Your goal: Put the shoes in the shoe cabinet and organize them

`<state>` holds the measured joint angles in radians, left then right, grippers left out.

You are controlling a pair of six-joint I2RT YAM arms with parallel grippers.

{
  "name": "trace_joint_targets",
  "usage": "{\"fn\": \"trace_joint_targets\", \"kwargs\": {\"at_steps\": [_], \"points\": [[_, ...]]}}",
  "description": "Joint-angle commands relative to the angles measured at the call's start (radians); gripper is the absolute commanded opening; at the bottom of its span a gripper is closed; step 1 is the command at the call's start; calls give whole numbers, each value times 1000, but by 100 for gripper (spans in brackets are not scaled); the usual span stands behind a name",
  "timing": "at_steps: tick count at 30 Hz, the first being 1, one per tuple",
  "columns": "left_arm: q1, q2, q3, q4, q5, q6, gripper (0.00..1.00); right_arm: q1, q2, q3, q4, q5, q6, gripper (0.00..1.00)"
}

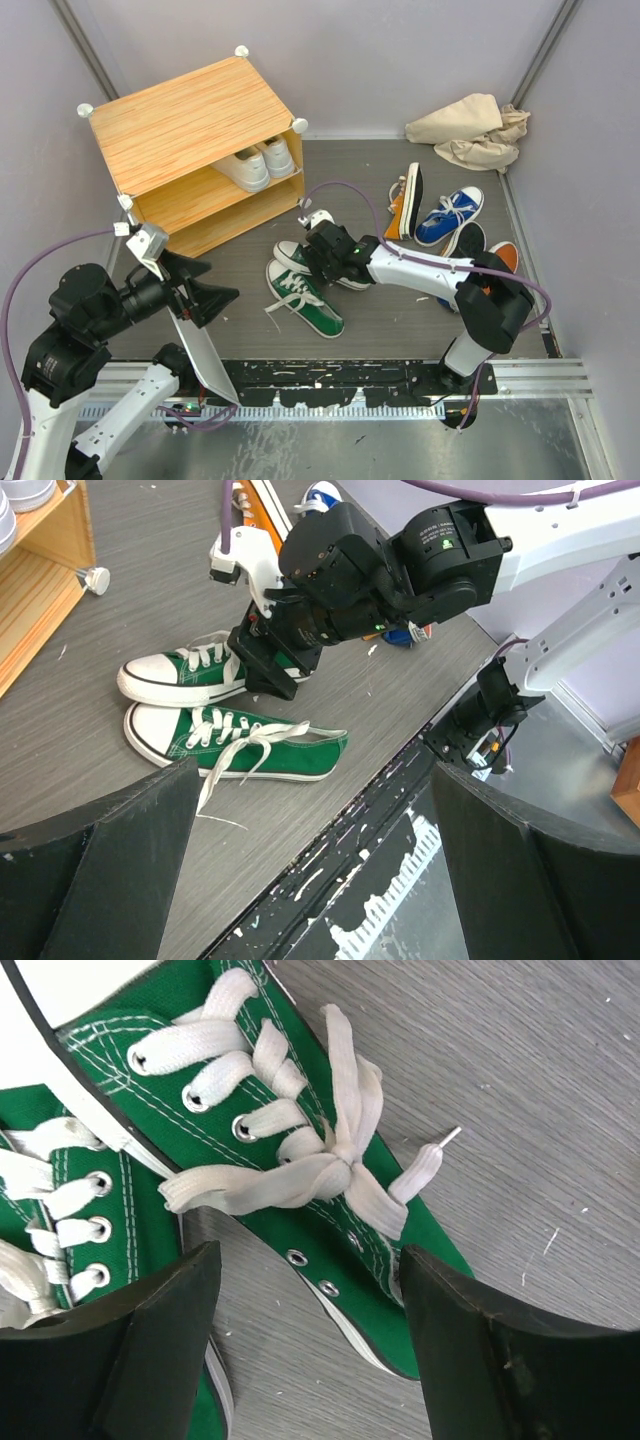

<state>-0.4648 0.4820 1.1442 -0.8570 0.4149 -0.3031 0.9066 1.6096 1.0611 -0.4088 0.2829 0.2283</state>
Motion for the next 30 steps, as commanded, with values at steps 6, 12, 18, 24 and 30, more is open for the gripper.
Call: {"fn": "trace_joint_targets", "kwargs": {"at_steps": [6, 12, 18, 24, 30], "points": [[-1, -33, -7, 36, -12, 4, 99, 5, -84, -82, 12, 99, -121, 79], [0, -35, 8, 8, -14, 5, 99, -11, -50, -111, 56, 123, -155, 1], [-1, -45, 7, 8, -21, 2, 99, -9, -109, -89, 15, 320, -6, 1], [-1, -36, 6, 12, -19, 5, 99, 12, -142, -80, 38, 184, 26, 1], [-1, -34, -9, 23, -14, 4, 99, 79, -50, -91, 62, 91, 56, 1]]}}
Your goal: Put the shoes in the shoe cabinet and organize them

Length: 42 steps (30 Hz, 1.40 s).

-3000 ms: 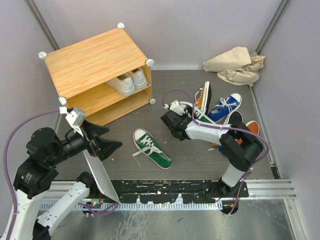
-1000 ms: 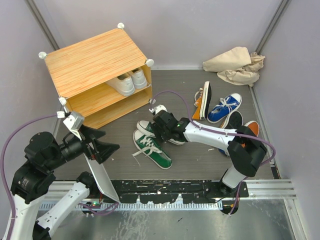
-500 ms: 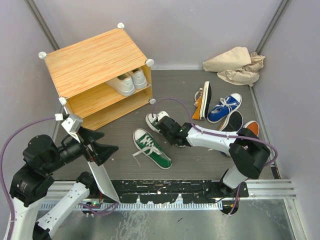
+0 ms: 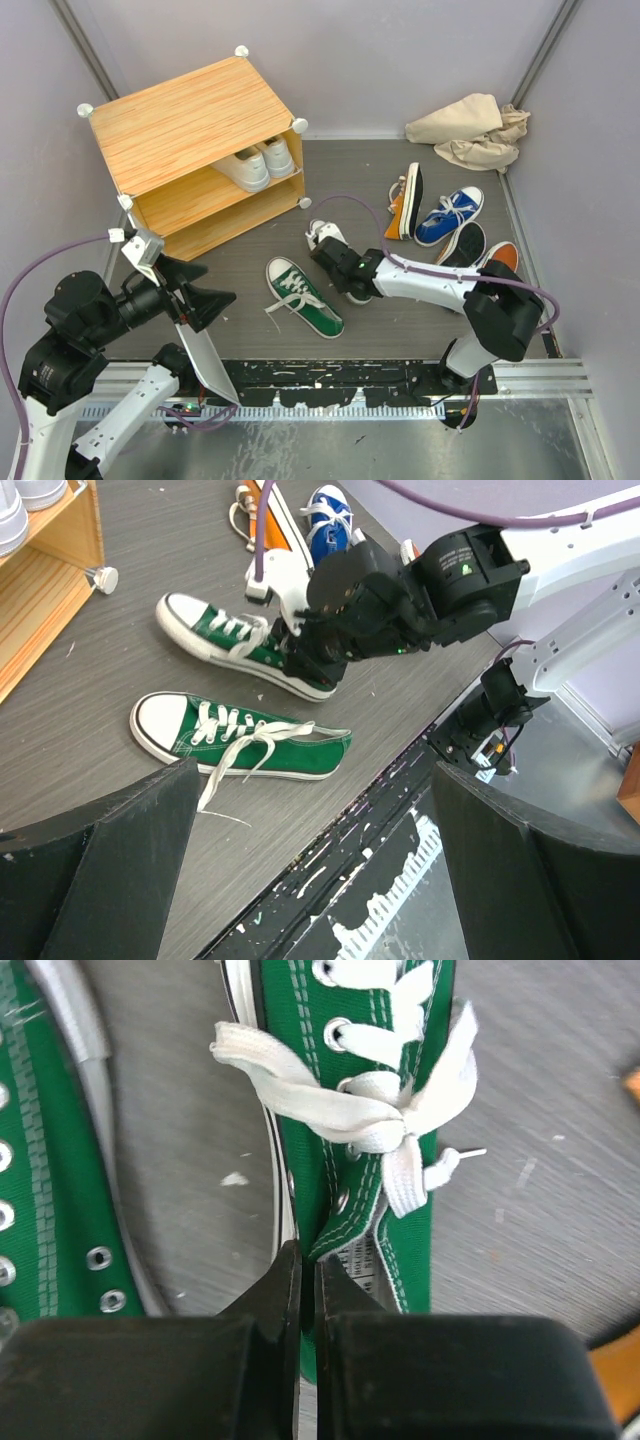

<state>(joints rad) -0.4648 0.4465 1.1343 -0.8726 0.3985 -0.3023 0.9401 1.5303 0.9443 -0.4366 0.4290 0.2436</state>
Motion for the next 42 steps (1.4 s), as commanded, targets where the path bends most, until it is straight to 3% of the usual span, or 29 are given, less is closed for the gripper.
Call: {"fn": "trace_joint_targets", "kwargs": {"at_steps": [1, 7, 8, 13, 18, 26, 42], "points": [[-2, 0, -1, 41, 3, 2, 99, 50, 42, 18, 98, -73, 48, 1], [-1, 4, -4, 39, 2, 5, 99, 100, 67, 18, 131, -146, 66, 1], [0, 4, -5, 40, 3, 6, 99, 104, 67, 23, 131, -152, 66, 6], [-1, 2, -17, 44, 2, 5, 99, 105, 51, 56, 69, -133, 64, 56], [-1, 4, -13, 43, 1, 9, 99, 105, -50, 74, -3, -121, 45, 77], [-1, 5, -16, 43, 0, 7, 99, 105, -151, 63, -42, -244, -11, 91], [0, -6, -34, 30, -23, -1, 99, 105, -100, -9, -27, -334, -65, 92]]}}
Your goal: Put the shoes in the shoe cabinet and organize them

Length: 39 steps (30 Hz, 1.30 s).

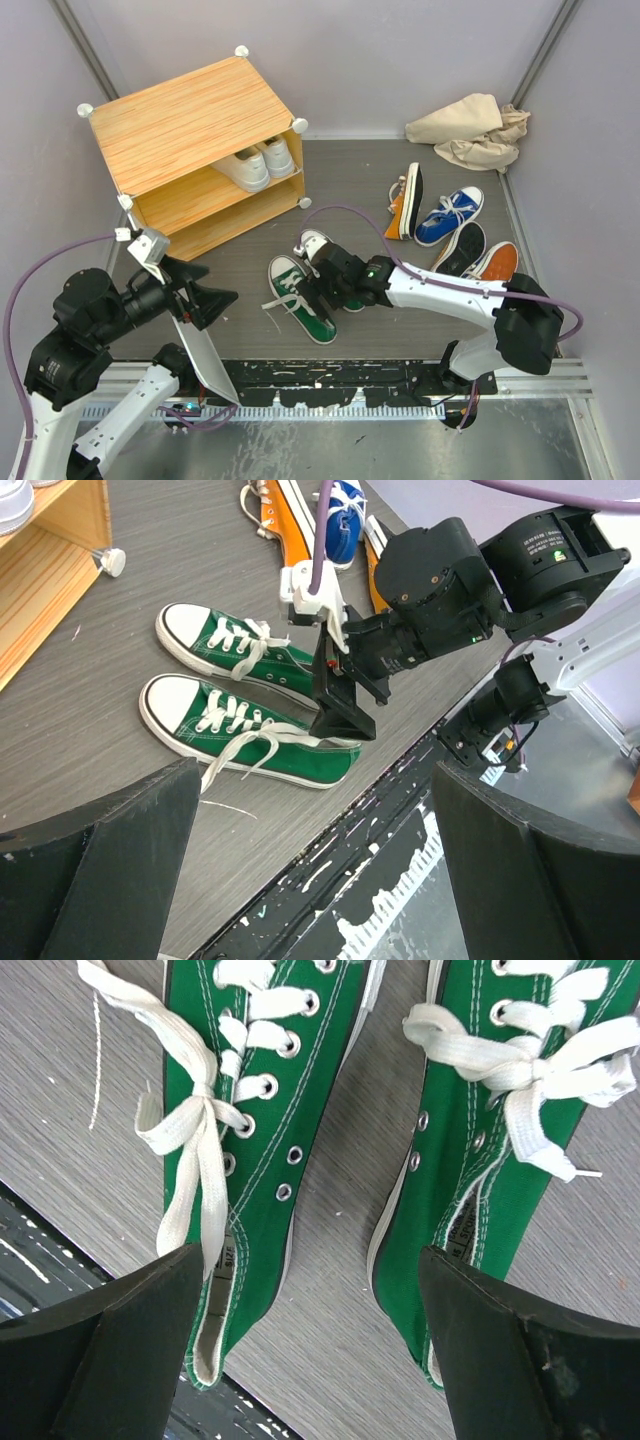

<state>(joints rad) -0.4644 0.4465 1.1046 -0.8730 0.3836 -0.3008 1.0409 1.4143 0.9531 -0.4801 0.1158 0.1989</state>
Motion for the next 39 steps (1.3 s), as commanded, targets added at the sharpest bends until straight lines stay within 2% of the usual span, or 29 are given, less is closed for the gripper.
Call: {"fn": "trace_joint_targets", "kwargs": {"at_steps": [1, 15, 19, 25, 28, 39], "points": [[-2, -4, -5, 33, -9, -4, 99, 4, 23, -23, 22, -25, -20, 92], [-1, 14, -23, 44, -6, -3, 99, 4, 108, -85, 126, 15, -19, 92], [-1, 17, -16, 43, -7, 4, 99, 5, 135, -92, 133, 79, -16, 92], [-2, 18, -16, 40, -13, 5, 99, 4, 103, -60, 86, 194, -9, 93], [-1, 16, -20, 42, -13, 5, 99, 4, 64, -39, 55, 199, -10, 99], [-1, 3, -31, 40, -19, -1, 99, 4, 91, 11, 31, 211, -29, 100]]}}
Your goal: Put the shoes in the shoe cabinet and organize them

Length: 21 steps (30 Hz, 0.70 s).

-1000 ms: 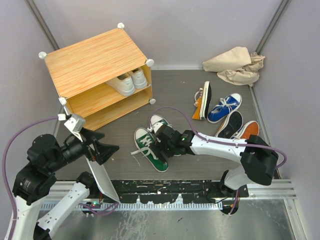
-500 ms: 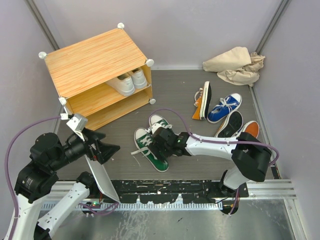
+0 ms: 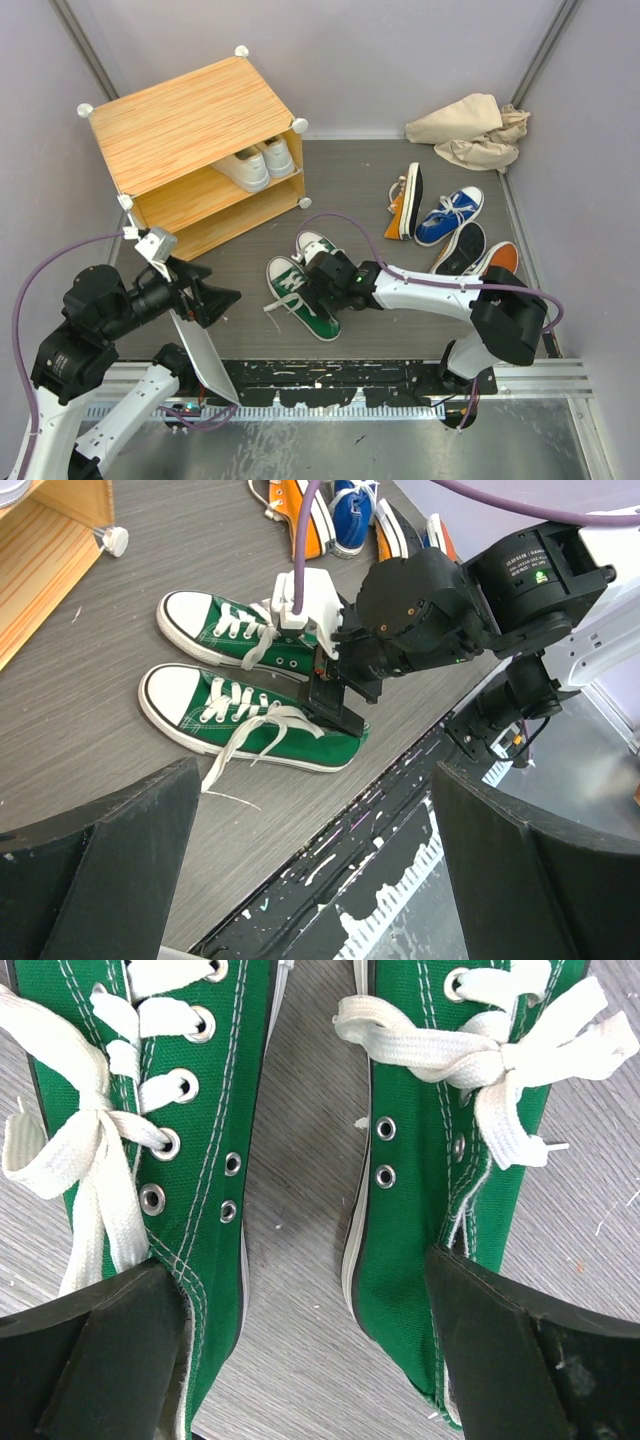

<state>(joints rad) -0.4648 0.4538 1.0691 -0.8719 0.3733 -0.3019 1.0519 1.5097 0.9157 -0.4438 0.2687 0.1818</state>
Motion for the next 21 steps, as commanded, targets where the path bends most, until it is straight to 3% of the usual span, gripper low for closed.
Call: {"fn": "trace_joint_targets", "kwargs": {"at_steps": [1, 11, 21], "points": [[0, -5, 5, 36, -11, 1, 99, -7, -4, 51, -8, 59, -11, 100], [0, -14, 0, 35, -15, -2, 99, -7, -31, 80, -43, 83, -20, 100], [0, -14, -3, 25, -18, 1, 99, -12, 52, -17, 66, 22, -8, 100]]}}
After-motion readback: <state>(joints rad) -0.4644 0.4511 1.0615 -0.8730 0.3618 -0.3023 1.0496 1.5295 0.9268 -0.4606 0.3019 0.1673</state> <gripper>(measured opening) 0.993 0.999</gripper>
